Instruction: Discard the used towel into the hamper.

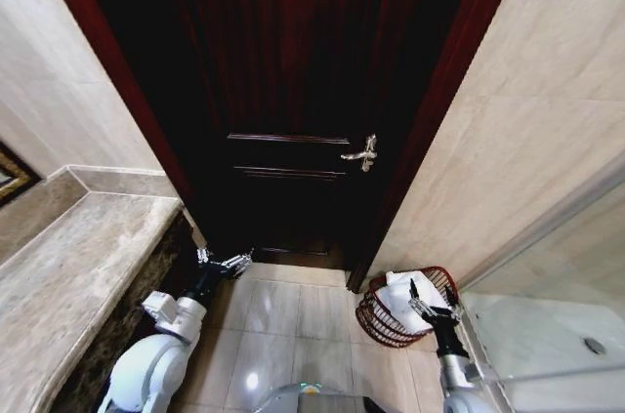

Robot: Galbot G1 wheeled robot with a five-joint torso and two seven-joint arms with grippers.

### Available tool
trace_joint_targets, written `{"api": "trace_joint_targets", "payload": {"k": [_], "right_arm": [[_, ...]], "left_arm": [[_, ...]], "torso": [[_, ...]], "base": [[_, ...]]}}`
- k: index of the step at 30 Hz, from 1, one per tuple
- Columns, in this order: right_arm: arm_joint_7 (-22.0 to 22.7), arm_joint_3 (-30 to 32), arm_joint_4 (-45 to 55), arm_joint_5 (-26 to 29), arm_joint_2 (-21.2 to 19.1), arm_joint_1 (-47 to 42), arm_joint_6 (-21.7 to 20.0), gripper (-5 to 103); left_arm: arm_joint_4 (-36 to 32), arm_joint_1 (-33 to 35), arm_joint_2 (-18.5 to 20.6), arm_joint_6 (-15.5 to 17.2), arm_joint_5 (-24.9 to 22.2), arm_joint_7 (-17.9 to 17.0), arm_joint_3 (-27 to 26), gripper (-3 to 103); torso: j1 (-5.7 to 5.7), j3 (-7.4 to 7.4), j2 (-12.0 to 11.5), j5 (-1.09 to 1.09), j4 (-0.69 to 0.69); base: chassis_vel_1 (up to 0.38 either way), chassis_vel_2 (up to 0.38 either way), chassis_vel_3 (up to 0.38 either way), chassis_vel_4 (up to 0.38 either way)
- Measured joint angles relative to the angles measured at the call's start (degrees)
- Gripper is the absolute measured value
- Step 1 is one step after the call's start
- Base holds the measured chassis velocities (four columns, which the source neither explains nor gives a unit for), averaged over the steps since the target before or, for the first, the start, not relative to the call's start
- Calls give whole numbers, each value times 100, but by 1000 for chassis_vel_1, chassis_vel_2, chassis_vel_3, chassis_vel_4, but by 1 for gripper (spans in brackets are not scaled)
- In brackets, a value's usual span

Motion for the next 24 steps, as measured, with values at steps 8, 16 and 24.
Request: {"api": "trace_joint_targets", "payload": {"k": [8, 16, 24], "right_arm": [[-506, -58, -1639, 346, -309, 1199, -531, 99], [-788, -132, -2777, 102, -435, 2020, -824, 78], [-619, -325, -3037, -89, -493, 2207, -1398, 51]], "left_arm": [[0, 3, -1, 0, 0, 0, 0, 100], [0, 1, 0, 0, 0, 0, 0, 100], [0, 1, 0, 0, 0, 0, 0, 100]], "torso": [[-5, -2, 2, 2, 4], [0, -1, 1, 2, 4], [-2, -1, 2, 0, 2]], "base": [[52, -27, -27, 46], [0, 0, 0, 0], [0, 0, 0, 0]]}}
